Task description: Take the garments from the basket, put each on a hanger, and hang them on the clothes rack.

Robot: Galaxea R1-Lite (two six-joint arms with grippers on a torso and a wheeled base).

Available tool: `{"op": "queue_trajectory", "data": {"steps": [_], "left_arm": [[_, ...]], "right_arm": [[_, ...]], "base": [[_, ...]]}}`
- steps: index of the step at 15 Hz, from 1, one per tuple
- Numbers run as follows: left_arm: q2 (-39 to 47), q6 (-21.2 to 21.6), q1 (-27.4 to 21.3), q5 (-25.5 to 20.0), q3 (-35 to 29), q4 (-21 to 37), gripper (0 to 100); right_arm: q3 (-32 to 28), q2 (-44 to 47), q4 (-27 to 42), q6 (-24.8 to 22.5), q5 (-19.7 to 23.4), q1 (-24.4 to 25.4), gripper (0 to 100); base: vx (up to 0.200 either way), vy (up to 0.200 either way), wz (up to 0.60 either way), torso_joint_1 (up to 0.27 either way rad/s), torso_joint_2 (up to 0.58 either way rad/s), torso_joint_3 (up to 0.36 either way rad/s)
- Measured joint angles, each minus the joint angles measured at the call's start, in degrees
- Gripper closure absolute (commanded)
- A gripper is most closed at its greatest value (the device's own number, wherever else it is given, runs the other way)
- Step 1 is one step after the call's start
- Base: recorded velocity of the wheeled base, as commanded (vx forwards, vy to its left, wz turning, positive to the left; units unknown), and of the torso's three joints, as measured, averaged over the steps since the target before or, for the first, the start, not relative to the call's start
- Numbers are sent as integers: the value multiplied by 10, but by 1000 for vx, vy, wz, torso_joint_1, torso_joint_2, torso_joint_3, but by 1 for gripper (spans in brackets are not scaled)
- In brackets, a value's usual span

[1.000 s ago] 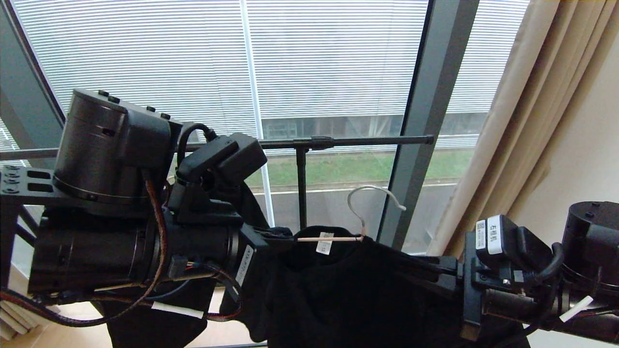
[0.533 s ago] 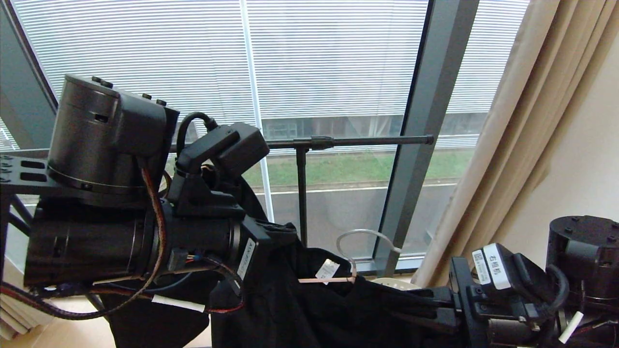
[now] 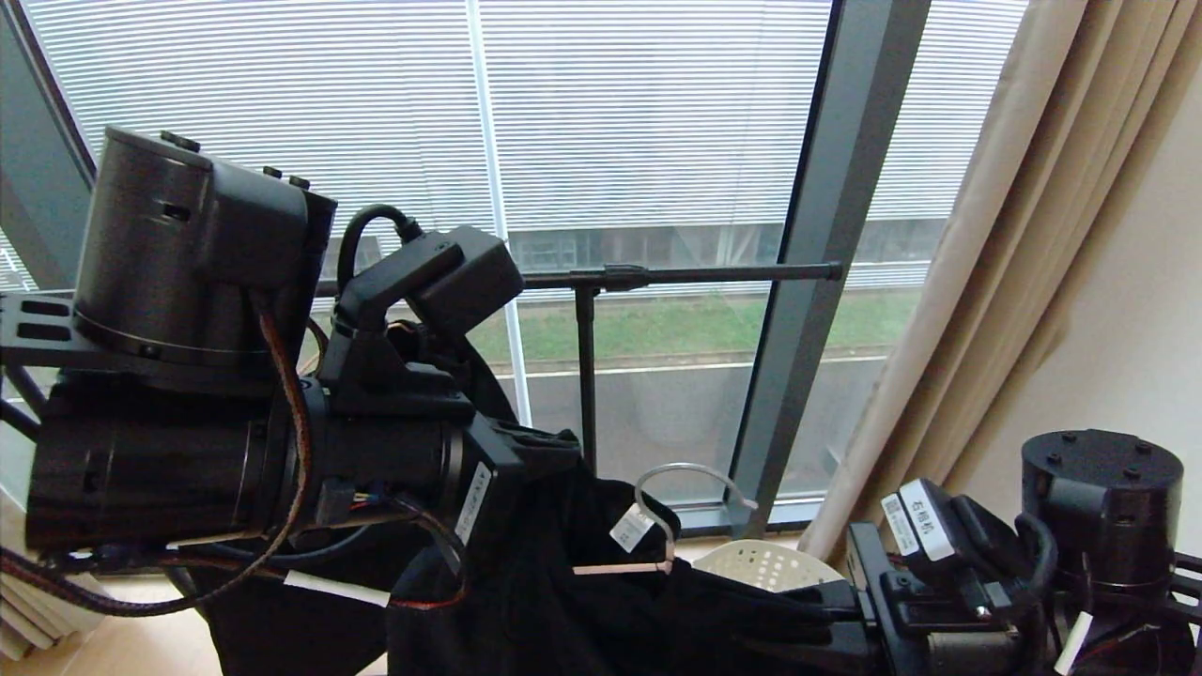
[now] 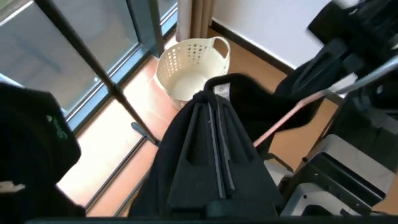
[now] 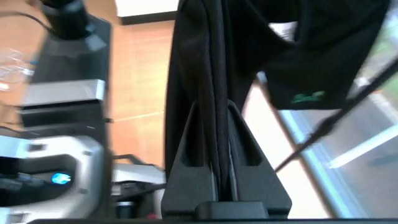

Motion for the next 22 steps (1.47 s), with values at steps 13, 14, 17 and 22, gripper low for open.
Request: {"op": "queue_trajectory", "data": {"steps": [13,14,17,22], "left_arm": [[-10,-12,-26,-24,-4,21,0],[-11,-11,-26,-24,-4,22,0],[-11,-11,-26,-23,-5,21,0],[-29,-10,-10,-22,9,22,0]], "right_arm": [[22,46,-242,164,-1,5,100],[26,45,-245,164,-1,3,100],[30,45,-247,164,-1,2,100],[31,46,-247,164,1,-8,100]], "base": [[0,0,0,0,0,0],[0,0,0,0,0,0],[0,0,0,0,0,0],[0,0,0,0,0,0]]}}
